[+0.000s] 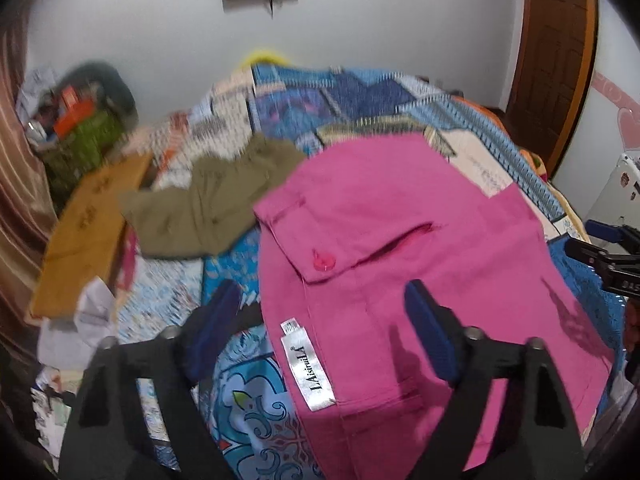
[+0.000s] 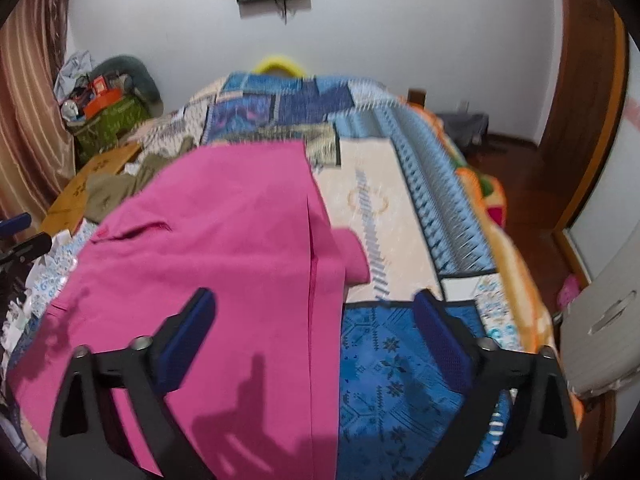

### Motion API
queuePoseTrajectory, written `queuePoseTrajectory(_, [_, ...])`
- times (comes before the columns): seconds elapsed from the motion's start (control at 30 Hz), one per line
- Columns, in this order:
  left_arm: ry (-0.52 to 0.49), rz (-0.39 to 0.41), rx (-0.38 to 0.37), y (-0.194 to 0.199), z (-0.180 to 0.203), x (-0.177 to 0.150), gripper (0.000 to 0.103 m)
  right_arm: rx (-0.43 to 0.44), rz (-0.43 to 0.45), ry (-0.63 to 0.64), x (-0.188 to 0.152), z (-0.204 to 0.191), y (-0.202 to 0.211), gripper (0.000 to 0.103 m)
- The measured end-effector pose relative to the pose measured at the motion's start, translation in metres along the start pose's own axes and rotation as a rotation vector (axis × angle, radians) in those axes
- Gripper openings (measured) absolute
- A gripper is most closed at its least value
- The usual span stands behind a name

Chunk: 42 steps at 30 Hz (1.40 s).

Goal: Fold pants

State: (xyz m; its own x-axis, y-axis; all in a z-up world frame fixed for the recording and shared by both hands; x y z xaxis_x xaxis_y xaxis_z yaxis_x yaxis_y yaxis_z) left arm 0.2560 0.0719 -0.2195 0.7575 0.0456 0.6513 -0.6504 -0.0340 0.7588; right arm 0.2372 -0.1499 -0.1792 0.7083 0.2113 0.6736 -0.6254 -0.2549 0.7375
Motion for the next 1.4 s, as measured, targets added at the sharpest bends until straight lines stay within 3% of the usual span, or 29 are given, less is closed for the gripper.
queuePoseTrajectory(0.13, [0.028,-0.080,-0.051,-0.020,-0.009,-0.004,0.065,0.052,-0.043,0.006,0.001,-0.002,-0.020,0.078])
queuePoseTrajectory(0.2, [0.034,-0.119,-0.078,-0.028,-0.011,-0.007,0.055,0.083,-0.055,0.008,0.005,-0.005,-0.028,0.068])
queuePoseTrajectory(0.27, [0.042,-0.159,-0.112,-0.035,-0.010,-0.009,0.047,0.104,-0.069,0.009,0.009,-0.006,-0.037,0.066])
queuePoseTrajectory(0.43, [0.103,-0.255,-0.243,-0.051,-0.008,-0.013,0.046,0.147,-0.100,0.023,0.018,-0.008,-0.057,0.057])
queuePoseTrajectory(0.57, [0.129,-0.270,-0.260,-0.056,-0.010,-0.013,0.046,0.188,-0.142,-0.005,0.020,-0.007,-0.072,0.046])
queuePoseTrajectory(0.63, [0.128,-0.268,-0.256,-0.056,-0.011,-0.013,0.043,0.231,-0.157,-0.027,0.018,-0.007,-0.076,0.038])
queuePoseTrajectory(0.7, [0.109,-0.254,-0.212,-0.056,-0.011,-0.013,0.024,0.266,-0.162,-0.030,0.016,-0.009,-0.077,0.024])
queuePoseTrajectory(0.8, [0.094,-0.254,-0.183,-0.056,-0.013,-0.011,0.014,0.284,-0.160,-0.003,0.016,-0.016,-0.073,0.010])
queuePoseTrajectory(0.87, [0.088,-0.252,-0.169,-0.055,-0.016,-0.010,0.008,0.271,-0.156,0.014,0.017,-0.020,-0.071,0.008])
queuePoseTrajectory(1.0, [0.004,-0.225,-0.101,-0.052,-0.013,-0.010,0.006,0.205,-0.127,0.052,0.019,-0.020,-0.063,0.005])
queuePoseTrajectory(1.13, [-0.110,-0.218,0.063,-0.058,-0.014,-0.013,0.000,0.163,-0.127,0.076,0.018,-0.018,-0.060,0.005])
queuePoseTrajectory(1.23, [-0.011,-0.245,-0.015,-0.064,-0.034,-0.016,0.000,0.125,-0.167,0.083,0.011,-0.015,-0.064,0.004])
queuePoseTrajectory(1.3, [0.033,-0.246,-0.068,-0.061,-0.042,-0.016,0.000,0.149,-0.196,0.041,0.005,-0.009,-0.066,0.004])
queuePoseTrajectory(1.4, [0.046,-0.247,-0.077,-0.059,-0.043,-0.016,0.001,0.155,-0.212,0.036,0.003,-0.008,-0.065,0.006])
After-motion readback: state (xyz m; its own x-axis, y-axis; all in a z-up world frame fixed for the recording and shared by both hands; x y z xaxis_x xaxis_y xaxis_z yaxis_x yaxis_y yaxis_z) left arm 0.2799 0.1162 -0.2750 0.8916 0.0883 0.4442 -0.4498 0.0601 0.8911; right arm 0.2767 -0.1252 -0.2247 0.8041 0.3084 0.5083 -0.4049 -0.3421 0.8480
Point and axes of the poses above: each gripper's, at about its wrist camera, not at the fingertips, and y roughly against the way its jaws point, z to its right, x to its top, the point moved 4 cm from there along -y, roughly the way its jaws point, and after that the axes turned 3 degrees about y, right-handed, at the moved point
